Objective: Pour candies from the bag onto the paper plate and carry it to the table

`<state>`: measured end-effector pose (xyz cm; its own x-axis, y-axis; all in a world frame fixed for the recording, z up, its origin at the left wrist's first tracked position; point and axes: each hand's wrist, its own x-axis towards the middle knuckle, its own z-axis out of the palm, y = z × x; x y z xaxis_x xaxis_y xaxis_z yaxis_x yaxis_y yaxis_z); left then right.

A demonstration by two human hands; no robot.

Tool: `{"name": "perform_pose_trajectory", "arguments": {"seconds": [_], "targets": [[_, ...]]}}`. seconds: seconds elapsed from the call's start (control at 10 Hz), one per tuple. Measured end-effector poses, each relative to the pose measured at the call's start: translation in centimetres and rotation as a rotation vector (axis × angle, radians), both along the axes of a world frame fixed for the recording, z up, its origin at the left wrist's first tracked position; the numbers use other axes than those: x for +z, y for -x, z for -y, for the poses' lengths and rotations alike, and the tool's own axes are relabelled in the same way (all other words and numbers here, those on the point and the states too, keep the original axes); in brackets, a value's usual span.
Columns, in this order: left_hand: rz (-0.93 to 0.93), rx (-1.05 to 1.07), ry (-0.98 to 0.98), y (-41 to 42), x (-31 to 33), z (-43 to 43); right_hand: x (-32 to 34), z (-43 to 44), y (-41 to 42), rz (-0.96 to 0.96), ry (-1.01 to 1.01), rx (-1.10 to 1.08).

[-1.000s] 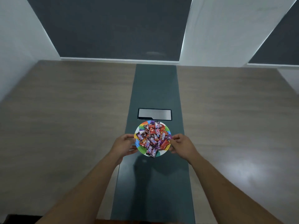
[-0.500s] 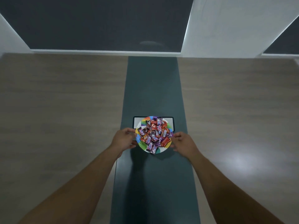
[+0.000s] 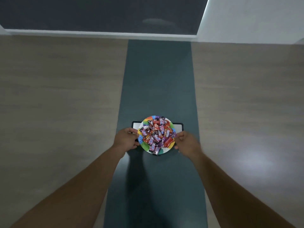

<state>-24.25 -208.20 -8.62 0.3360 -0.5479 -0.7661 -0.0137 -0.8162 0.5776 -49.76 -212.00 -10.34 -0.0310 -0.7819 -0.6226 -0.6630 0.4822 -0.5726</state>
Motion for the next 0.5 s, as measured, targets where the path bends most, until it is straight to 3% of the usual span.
{"name": "perform_pose_trajectory", "arguments": {"seconds": [0.5], "targets": [[0.025,-0.036,0.042,-0.9,-1.8,-0.8,-1.1,0.0,0.3,-0.085,0.044,-0.063]]}}
